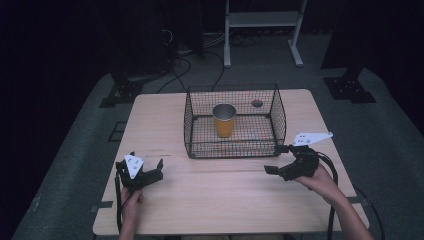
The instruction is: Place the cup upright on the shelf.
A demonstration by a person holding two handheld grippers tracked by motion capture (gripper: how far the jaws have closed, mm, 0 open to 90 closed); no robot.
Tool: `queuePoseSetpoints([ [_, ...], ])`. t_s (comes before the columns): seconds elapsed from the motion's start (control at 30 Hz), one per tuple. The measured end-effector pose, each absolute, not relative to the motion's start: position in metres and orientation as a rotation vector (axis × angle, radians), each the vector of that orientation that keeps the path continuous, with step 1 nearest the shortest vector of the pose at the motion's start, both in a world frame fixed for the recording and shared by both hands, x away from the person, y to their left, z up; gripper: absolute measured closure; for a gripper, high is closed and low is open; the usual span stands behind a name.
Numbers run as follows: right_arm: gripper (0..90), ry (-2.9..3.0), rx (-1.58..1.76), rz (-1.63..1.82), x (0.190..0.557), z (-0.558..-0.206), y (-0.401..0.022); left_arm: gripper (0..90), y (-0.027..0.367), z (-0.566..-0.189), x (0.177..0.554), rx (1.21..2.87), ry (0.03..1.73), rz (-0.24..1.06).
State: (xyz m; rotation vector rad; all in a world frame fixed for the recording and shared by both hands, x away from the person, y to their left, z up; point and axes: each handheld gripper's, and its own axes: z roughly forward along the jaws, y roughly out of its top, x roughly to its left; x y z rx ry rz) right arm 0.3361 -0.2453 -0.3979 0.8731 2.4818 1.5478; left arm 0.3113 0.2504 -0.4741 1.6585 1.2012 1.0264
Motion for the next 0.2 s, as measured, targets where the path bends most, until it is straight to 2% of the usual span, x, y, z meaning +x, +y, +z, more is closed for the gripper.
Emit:
queuePoseSetpoints([
  [0.2,4.5,2.45,0.915,1.556,0.323,-0.409,-0.249,0.0,0.25,-0.474,0.312,1.659,1.202,1.03],
])
